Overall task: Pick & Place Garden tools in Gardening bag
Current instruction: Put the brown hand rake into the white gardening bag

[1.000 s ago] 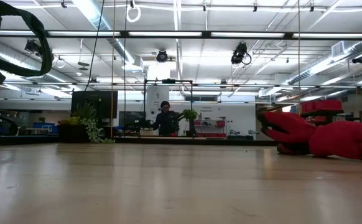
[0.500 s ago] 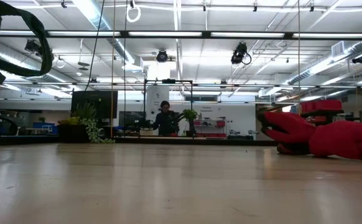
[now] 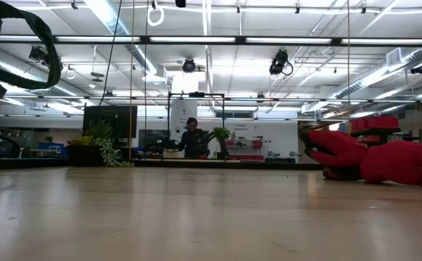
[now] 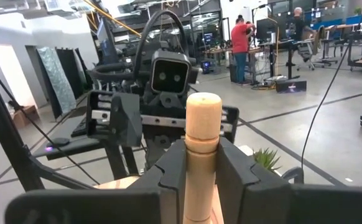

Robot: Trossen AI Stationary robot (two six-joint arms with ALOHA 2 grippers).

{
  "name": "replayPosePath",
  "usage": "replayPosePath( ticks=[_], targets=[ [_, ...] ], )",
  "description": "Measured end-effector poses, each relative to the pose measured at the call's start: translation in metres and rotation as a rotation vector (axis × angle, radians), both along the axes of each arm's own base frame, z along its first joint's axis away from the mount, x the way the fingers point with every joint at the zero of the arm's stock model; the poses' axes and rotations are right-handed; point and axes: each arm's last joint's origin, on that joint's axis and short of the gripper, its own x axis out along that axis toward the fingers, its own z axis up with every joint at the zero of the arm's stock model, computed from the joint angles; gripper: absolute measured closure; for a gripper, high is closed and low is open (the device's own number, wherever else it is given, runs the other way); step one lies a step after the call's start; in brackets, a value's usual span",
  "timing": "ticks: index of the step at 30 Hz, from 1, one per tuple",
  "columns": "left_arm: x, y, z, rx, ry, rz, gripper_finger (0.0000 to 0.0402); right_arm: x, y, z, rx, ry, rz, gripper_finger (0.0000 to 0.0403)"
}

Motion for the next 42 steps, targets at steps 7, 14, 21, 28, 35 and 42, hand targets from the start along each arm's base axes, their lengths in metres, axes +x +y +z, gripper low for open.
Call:
replayPosePath(
  ticks=[7, 14, 21, 28, 35, 42],
  targets=[
    [0.012, 0.001, -0.01, -0.006, 0.013, -0.008, 0.0122, 0.004, 0.0, -0.003, 0.029, 0.005, 0.003, 0.0345],
    [0.013, 0.001, -0.011, -0.006, 0.011, -0.005, 0.0122, 0.023, 0.004, -0.015, 0.048, 0.02, 0.055, 0.0345],
    [0.013, 0.001, -0.011, -0.007, 0.017, -0.005, 0.0122, 0.039, 0.004, -0.02, 0.026, -0.015, 0.053, 0.0345],
    [0.013, 0.001, -0.011, -0.007, 0.021, -0.009, 0.0122, 0.047, 0.003, -0.022, 0.025, -0.049, 0.046, 0.0345],
    [0.014, 0.001, -0.013, -0.019, 0.04, -0.017, 0.0122, 0.052, 0.003, -0.022, 0.02, -0.088, 0.045, 0.0345],
    [0.014, 0.001, -0.014, -0.03, 0.044, -0.021, 0.0122, 0.055, 0.003, -0.026, 0.016, -0.073, 0.052, 0.0345]
  ],
)
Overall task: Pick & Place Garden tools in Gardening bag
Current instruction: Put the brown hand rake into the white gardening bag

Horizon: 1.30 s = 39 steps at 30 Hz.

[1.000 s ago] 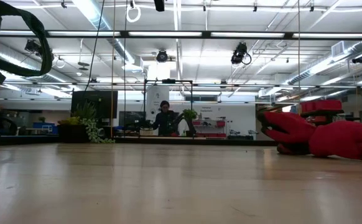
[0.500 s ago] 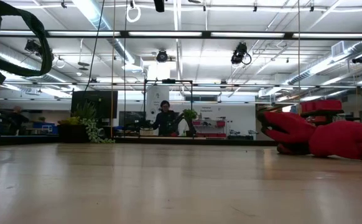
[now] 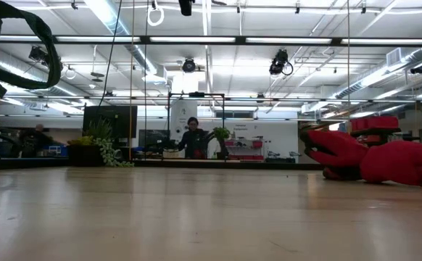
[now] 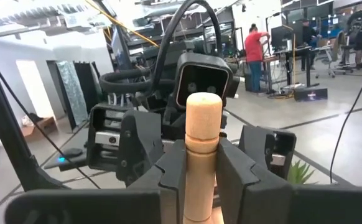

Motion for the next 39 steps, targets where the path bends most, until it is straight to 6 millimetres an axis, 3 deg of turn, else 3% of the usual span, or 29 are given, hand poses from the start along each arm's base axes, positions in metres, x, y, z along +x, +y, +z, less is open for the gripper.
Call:
replayPosePath(
  ticks=[22, 39],
  targets=[
    [0.0001, -0.0003, -0.0013, -0.005, 0.015, -0.008, 0.0126, 0.0012, 0.0001, 0.0, 0.003, -0.01, 0.0, 0.0345],
    [0.0001, -0.0029, -0.0013, 0.003, 0.016, -0.05, 0.0228, 0.0011, -0.0001, 0.0, 0.003, -0.01, 0.0, 0.0344]
  ],
)
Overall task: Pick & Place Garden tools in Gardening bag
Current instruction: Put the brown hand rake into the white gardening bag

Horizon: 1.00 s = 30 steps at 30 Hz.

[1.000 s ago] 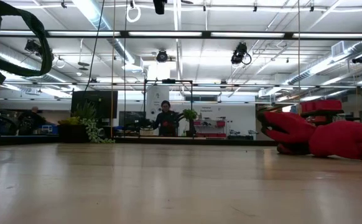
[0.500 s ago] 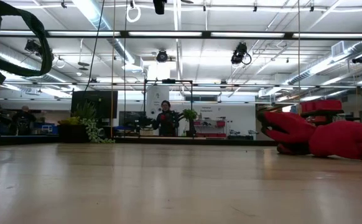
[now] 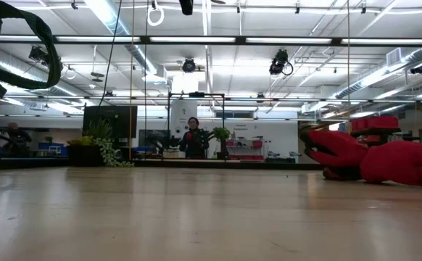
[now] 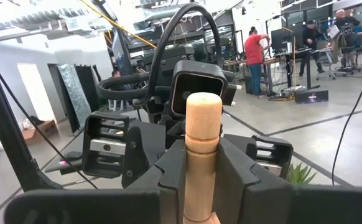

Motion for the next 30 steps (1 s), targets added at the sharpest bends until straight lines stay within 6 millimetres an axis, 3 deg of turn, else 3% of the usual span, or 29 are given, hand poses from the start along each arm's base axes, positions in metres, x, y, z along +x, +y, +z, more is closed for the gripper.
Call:
replayPosePath(
  ticks=[20, 30],
  targets=[
    [0.0, 0.0001, -0.0002, 0.011, 0.001, 0.001, 0.0315, -0.0002, 0.0, -0.0001, 0.014, 0.001, 0.002, 0.0343],
    [0.0001, -0.0016, -0.0003, 0.029, 0.0, -0.007, 0.0319, -0.0002, 0.0, -0.0002, 0.01, 0.003, 0.001, 0.0343]
  ],
)
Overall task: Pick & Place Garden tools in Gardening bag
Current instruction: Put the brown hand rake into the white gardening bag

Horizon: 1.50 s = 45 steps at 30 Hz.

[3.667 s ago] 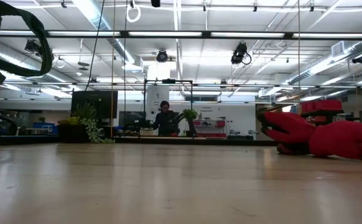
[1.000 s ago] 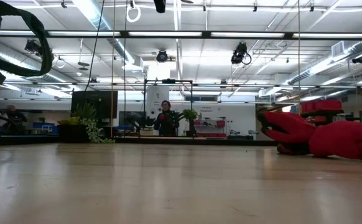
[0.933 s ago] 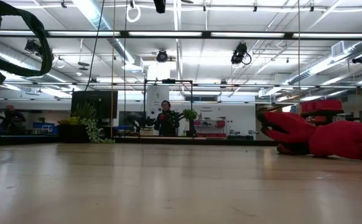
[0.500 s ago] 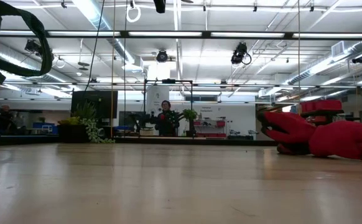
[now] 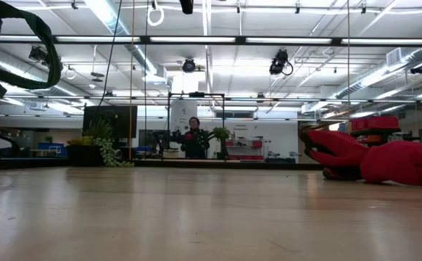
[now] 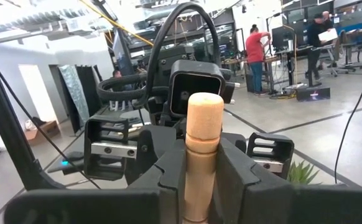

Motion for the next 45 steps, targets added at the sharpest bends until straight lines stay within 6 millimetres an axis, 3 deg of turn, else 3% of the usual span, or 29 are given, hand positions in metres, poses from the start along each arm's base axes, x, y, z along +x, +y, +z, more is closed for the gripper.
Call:
replayPosePath(
  ticks=[6, 17, 23, 33, 45],
  targets=[
    [0.0, 0.0, 0.0, 0.008, 0.0, -0.007, 0.0322, 0.0, 0.0, 0.0, -0.002, 0.001, 0.0, 0.0328],
    [0.0, 0.0, -0.001, 0.018, 0.009, -0.005, 0.0322, 0.0, 0.0, 0.0, -0.006, 0.001, 0.001, 0.0234],
    [-0.003, -0.001, 0.001, 0.031, 0.01, -0.01, 0.032, -0.008, 0.0, 0.007, -0.004, -0.018, 0.026, 0.0207],
    [-0.02, -0.004, 0.013, 0.055, 0.004, -0.035, 0.0322, -0.039, -0.002, 0.024, -0.033, 0.005, 0.004, 0.0216],
    [-0.056, -0.007, 0.03, 0.085, 0.036, -0.023, 0.0322, -0.07, -0.005, 0.035, -0.121, 0.069, -0.004, 0.0265]
  ],
)
